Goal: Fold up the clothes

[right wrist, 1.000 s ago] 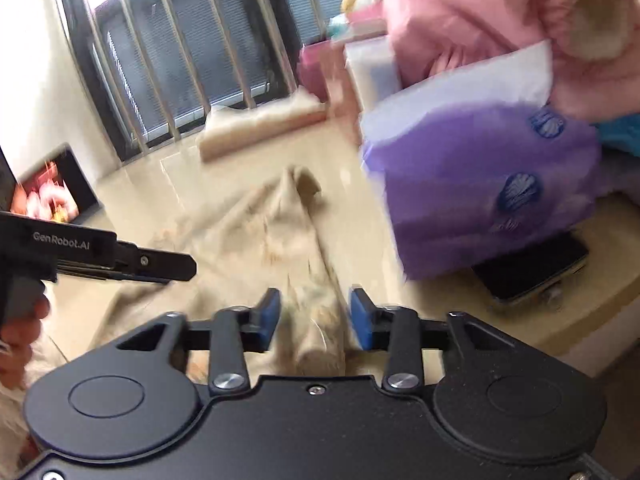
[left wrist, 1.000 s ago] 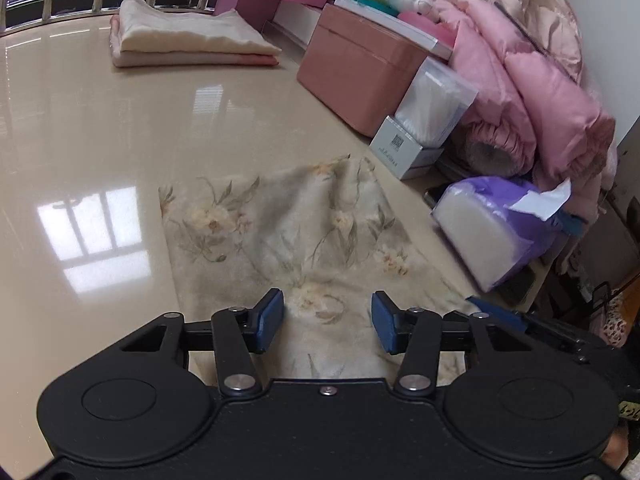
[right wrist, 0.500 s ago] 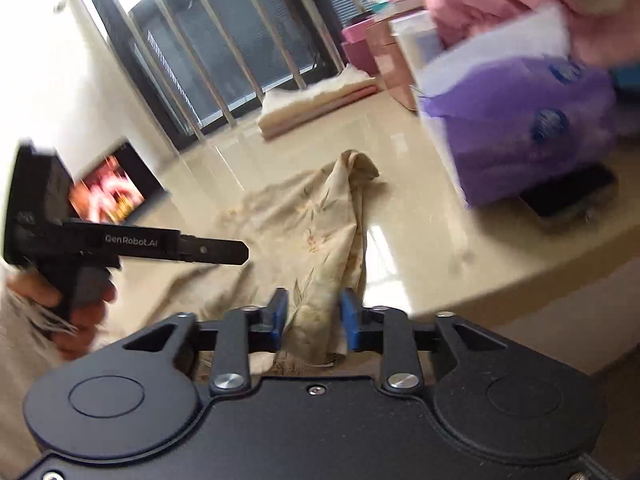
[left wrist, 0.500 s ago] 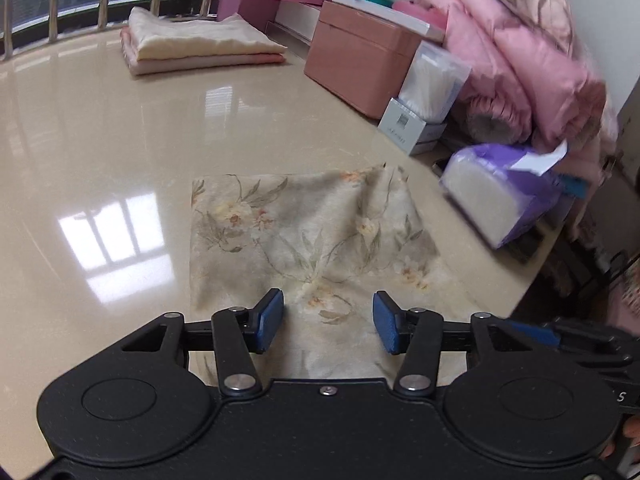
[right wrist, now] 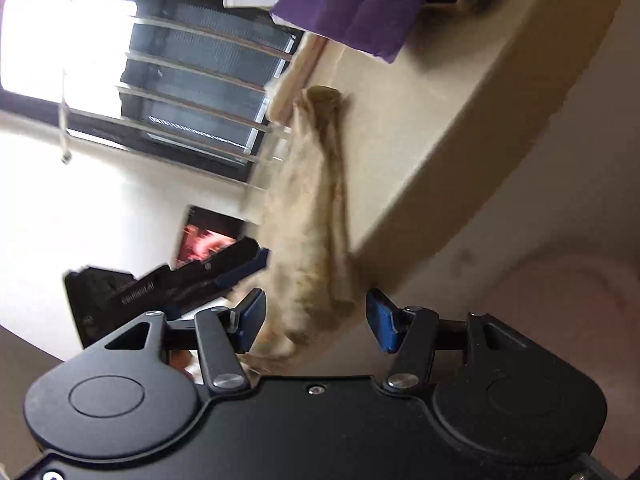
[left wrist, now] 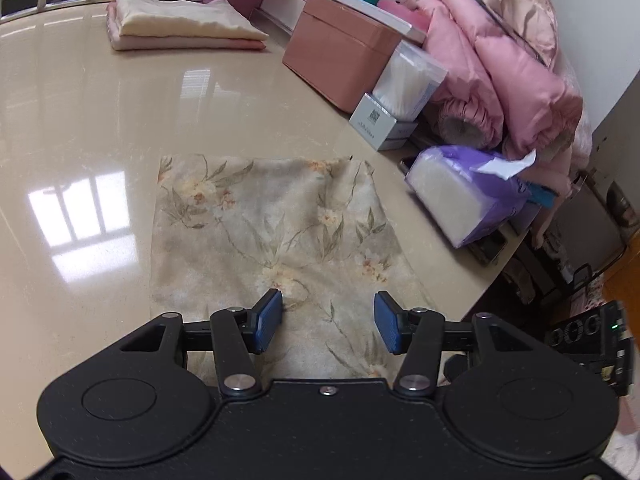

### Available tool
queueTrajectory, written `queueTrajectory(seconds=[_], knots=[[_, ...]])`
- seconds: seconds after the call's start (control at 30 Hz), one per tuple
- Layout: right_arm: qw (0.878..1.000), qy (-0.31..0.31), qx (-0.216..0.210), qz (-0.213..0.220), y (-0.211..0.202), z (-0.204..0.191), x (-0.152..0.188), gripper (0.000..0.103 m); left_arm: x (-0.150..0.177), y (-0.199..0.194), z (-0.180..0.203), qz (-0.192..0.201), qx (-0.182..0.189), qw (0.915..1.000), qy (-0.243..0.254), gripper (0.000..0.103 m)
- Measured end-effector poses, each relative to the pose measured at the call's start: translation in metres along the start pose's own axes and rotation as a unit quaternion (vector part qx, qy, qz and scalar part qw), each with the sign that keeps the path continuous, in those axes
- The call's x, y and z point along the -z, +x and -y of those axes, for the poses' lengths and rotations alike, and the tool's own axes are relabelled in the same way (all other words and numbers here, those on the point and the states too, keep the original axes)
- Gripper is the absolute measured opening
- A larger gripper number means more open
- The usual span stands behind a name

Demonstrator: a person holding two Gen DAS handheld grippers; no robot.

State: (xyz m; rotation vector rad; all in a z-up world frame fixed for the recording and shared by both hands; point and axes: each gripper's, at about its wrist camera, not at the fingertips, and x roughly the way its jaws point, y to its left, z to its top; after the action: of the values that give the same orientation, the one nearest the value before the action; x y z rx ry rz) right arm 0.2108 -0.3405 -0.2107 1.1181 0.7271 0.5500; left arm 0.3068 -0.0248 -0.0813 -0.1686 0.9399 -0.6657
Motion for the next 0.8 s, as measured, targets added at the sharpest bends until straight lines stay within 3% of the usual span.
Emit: queueTrajectory(seconds=[0.07,0.13,0.37,0.47,0.6,0.7,0.8], knots=[[1.0,0.004,-0.008,-0.006,0.003,-0.001,0.0,0.052,-0.012,-0.008,-0.006,0.016,-0.015,0.9997,-0.004,0.064],[1.0,0.015,-0.024,-0.008,0.004,0.001,0.002,0.029,-0.025,-0.014,-0.014,0.03,-0.035,0.9989,-0.01,0.065],[0.999,-0.003,-0.035,0.022,-0.001,-0.014,0.004,0.029,-0.073,0.012,-0.062,0.005,-0.1,0.9939,-0.045,0.066],[0.999,-0.015,-0.018,0.023,0.002,-0.018,0.002,0.029,-0.083,0.028,-0.076,-0.016,-0.1,0.9939,-0.045,0.065],[1.0,-0.007,-0.015,0.021,0.005,-0.018,-0.001,0.029,-0.088,0.038,-0.074,-0.02,-0.09,0.9957,-0.005,0.063],[1.0,-0.006,-0.015,0.019,0.005,-0.02,-0.001,0.029,-0.087,0.043,-0.067,-0.024,-0.085,0.9955,0.033,0.055],[1.0,-0.003,-0.013,0.018,0.009,-0.023,-0.002,0.029,-0.087,0.043,-0.068,-0.024,-0.073,0.9965,0.033,0.054]])
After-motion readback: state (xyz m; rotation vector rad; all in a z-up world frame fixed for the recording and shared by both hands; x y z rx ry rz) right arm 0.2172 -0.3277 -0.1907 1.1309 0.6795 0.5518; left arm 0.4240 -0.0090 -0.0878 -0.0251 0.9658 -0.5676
